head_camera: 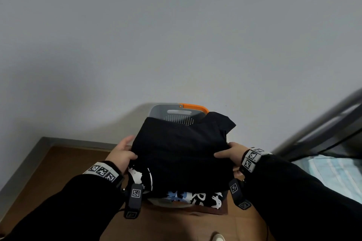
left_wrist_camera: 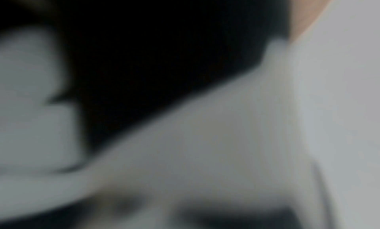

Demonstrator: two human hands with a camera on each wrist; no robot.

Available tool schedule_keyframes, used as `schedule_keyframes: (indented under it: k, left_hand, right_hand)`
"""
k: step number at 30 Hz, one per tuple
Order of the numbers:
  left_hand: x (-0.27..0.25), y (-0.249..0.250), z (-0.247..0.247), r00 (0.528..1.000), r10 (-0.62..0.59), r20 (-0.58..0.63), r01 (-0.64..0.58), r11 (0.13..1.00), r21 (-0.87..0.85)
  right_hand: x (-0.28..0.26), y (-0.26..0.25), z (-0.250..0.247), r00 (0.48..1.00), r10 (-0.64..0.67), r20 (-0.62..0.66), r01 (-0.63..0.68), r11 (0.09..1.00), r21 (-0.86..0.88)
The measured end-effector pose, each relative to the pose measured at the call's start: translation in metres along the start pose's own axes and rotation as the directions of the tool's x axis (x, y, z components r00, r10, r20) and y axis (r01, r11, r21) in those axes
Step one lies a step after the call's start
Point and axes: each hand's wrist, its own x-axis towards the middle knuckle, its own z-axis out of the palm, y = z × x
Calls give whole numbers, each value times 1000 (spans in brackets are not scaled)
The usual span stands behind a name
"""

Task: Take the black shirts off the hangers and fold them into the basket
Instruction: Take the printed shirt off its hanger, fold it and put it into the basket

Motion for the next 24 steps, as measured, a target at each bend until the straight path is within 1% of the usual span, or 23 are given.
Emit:
schedule_keyframes:
  k: [1,3,5,6,8,10,12,14,15,17,20,21,22,23,24]
  left_hand:
    - [-6,6,4,999,33,11,-34,998,60]
    - [-12,13,12,994,99,51,-107,978,180]
    - [-18,22,21,988,141,56,-151,939,309]
    - [-20,27,27,988,145,57,-156,927,342]
    - [-25,39,41,988,138,66,-152,937,314]
    - [-30,50,56,984,148,100,-170,947,272]
    - [-32,59,68,980,124,157,-166,941,295]
    - [-34,64,78,972,109,206,-177,921,348]
    - [-37,66,83,971,100,217,-178,910,374]
    - [-37,66,89,965,132,226,-216,891,399]
    - [-31,55,86,962,187,198,-259,850,458]
    - [-29,54,83,964,181,193,-251,855,453]
    - [-27,52,80,969,165,185,-231,870,435]
    - [-25,51,77,972,150,179,-212,885,413]
    - [-25,52,76,976,134,172,-194,894,404]
  right_hand:
    - [0,1,-1,1000,-14,-3,14,1000,-16]
    - [-1,-2,-3,995,-98,-34,96,994,-51]
    - [-4,-12,-5,985,-171,-27,171,985,20]
    - [-9,-20,-3,977,-210,-24,211,976,56]
    - [-22,-37,8,949,-314,-10,313,942,124]
    - [-33,-52,24,911,-412,-3,408,900,153]
    - [-45,-63,47,877,-480,31,472,870,143]
    - [-51,-68,72,844,-531,71,524,846,93]
    - [-52,-68,82,832,-544,108,541,839,54]
    - [-56,-67,95,813,-542,214,553,833,13]
    - [-59,-65,89,813,-444,377,446,891,86]
    - [-57,-62,82,821,-421,386,420,903,91]
    - [-50,-59,74,833,-425,355,418,903,99]
    - [-41,-55,65,857,-441,267,442,895,60]
    - [-27,-51,54,880,-457,128,465,885,-39]
